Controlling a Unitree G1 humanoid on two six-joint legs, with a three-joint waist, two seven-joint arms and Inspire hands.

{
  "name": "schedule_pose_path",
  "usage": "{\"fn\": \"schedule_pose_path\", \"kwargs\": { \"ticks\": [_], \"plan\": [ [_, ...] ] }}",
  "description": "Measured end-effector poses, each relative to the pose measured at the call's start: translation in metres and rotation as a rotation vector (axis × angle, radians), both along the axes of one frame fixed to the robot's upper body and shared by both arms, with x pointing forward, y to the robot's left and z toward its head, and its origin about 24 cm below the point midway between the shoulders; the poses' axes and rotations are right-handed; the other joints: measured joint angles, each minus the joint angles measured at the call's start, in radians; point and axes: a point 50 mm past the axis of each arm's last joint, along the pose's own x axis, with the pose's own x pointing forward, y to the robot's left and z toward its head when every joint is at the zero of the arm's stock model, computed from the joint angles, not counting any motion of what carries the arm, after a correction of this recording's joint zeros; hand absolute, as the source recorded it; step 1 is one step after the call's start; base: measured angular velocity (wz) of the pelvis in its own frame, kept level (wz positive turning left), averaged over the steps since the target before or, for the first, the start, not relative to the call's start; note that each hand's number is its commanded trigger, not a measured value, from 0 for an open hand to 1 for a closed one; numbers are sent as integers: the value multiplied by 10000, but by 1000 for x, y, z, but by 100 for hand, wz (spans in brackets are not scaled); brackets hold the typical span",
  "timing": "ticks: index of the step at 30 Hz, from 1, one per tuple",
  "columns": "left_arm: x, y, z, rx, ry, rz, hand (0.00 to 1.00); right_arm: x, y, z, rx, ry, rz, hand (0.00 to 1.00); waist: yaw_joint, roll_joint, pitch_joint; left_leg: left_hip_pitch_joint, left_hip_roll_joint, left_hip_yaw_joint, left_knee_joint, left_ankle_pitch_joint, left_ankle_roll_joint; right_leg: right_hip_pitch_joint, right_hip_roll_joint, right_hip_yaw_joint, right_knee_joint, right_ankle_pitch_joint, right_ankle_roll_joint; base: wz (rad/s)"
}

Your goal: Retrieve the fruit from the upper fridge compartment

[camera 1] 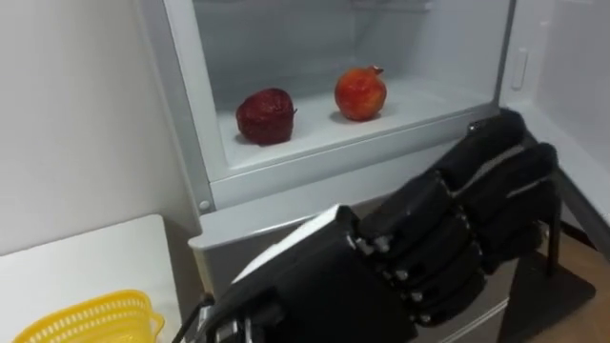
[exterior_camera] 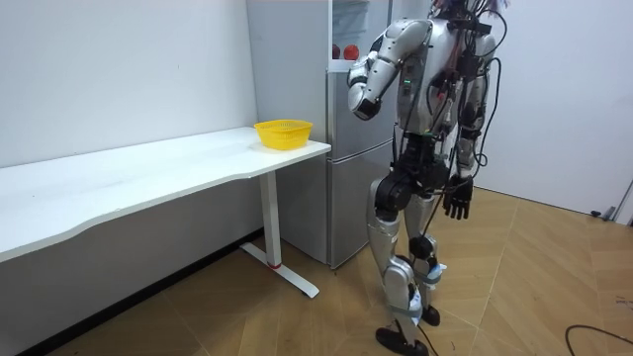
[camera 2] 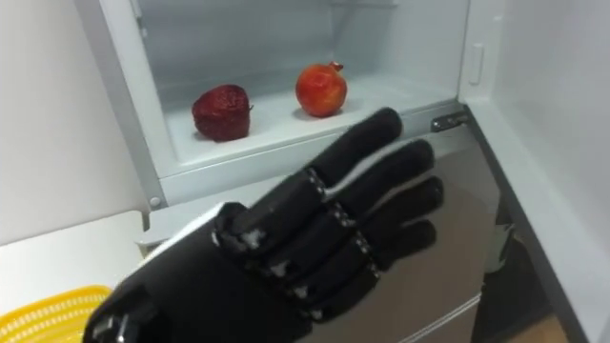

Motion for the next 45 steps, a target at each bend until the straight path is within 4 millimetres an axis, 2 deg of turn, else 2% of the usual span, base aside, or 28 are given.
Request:
{"fn": "schedule_pose_path", "kwargs": {
  "ticks": [5, 10, 17, 21, 25, 28, 32, 35, 38, 40, 45],
  "plan": [
    [0, 0, 0, 17, 14, -17, 0, 6, 1, 0, 40, -146, 45, 0, 192, 3, 0, -61, 23, -33, 1, 0, 0, -8, 1, -124, -40, 7, -15, 10],
    [-2, -5, -2, 73, 110, -270, 0, 8, 1, 0, 14, -190, 83, 0, 116, 40, -1, -74, 47, -54, 1, 0, -1, -13, -3, -148, -31, 18, -35, 2],
    [-3, -9, -4, 30, 215, -416, 0, 9, 0, 0, -41, -348, 68, 0, -260, 133, 16, -18, 60, 68, 1, 0, -1, -41, 101, 57, -34, 49, -78, -9],
    [-3, -13, -1, -197, 282, -683, 0, 3, 0, 0, 18, -410, -472, 0, -650, 144, 19, 91, 86, 347, 3, 0, -1, -43, 169, 367, -29, 70, -115, -22],
    [-4, -20, 2, -267, 315, -980, 0, -1, -1, 0, -155, -510, -977, 0, -1234, 161, 33, 118, 125, 667, 5, -2, -4, -145, 194, 583, -52, 78, -133, -23],
    [0, -27, 6, -175, 285, -1085, 0, -8, -1, 0, -241, -395, -1283, 0, -1386, 190, 61, 158, 190, 886, -2, -2, -5, -197, 293, 809, -26, 88, -145, -23],
    [2, -32, 7, -120, 267, -1158, 0, -14, -3, 0, -302, -178, -1447, 0, -1743, 204, 69, 212, 224, 897, -2, -3, -5, -203, 329, 1023, -5, 112, -179, -18],
    [3, -36, 6, -32, 413, -1200, 0, -14, -7, 2, -363, -237, -1623, 0, -1834, 228, 63, 147, 227, 901, -1, -3, -5, -303, 336, 1114, 9, 114, -184, -9],
    [7, -39, 4, 104, 569, -1186, 0, -10, -14, 5, -530, -364, -1572, 0, -1877, 268, 92, 120, 226, 948, -2, -3, -6, -415, 372, 1271, 69, 117, -188, -18],
    [10, -40, 6, 184, 562, -1037, 0, -6, -16, 6, -563, -453, -1526, 0, -1888, 274, 88, 94, 248, 1168, -2, -3, -6, -525, 427, 1453, 129, 117, -189, -21],
    [23, -43, 10, 349, 570, -775, 0, -6, -16, 6, -496, -448, -1516, 0, -1998, 277, 85, 73, 247, 1236, -1, -3, -7, -573, 487, 1521, 130, 119, -195, -6]
  ]
}}
